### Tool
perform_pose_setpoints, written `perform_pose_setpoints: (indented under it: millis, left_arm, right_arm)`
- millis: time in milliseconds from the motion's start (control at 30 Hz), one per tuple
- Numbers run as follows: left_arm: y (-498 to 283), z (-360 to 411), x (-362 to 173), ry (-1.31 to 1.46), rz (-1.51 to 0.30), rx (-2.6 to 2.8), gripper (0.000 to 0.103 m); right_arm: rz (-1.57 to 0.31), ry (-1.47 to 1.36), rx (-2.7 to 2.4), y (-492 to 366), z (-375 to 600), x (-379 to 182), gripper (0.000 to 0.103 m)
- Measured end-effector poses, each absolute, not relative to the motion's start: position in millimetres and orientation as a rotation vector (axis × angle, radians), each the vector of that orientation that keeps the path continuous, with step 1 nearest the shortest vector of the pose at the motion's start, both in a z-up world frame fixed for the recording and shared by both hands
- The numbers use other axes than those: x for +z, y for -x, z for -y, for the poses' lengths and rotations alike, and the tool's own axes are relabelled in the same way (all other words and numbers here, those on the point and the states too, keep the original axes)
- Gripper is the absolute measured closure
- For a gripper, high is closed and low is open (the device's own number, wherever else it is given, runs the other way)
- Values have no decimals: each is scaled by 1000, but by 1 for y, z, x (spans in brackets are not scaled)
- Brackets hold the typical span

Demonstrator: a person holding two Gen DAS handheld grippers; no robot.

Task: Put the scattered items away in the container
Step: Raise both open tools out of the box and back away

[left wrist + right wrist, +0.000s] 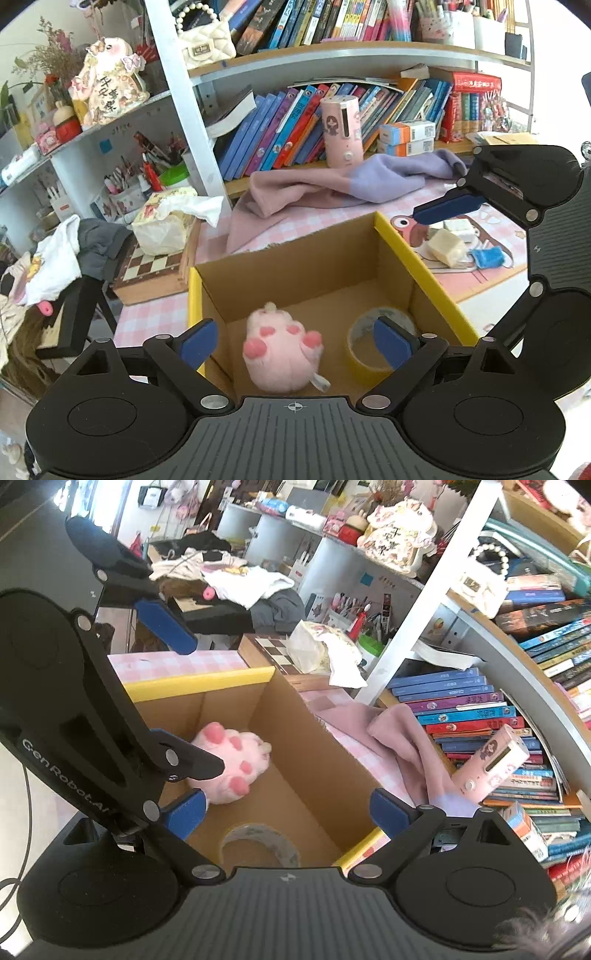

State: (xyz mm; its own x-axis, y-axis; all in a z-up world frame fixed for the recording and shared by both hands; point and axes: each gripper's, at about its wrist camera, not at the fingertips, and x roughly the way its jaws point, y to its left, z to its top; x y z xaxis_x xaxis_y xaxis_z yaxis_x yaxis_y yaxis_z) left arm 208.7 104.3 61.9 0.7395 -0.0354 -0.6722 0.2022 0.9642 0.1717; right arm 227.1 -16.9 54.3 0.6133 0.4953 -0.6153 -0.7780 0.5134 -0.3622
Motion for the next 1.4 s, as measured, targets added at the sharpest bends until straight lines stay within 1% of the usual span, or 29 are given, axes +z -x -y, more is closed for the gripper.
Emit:
perform_pose_setpoints:
  millis: [267,500,733,1000,1400]
  left_arm:
    - [-158,-110,73,-151,-687,-70,9]
    - [-110,-108,73,-90,-636,-20,9]
    - [-75,-107,49,-9,-682,2,9]
    - [-49,-101,23,28,-733,16,9]
    - [-25,-93,4,27,-785,12,9]
  right_arm:
    - [-439,569,725,-191,44,64,7]
    - [-464,446,621,-156,78,61,6]
    - [-518,349,524,-123,101,46,4]
    - [-565,293,492,-90,101,28,4]
    - [-624,322,477,-52,102,5,4]
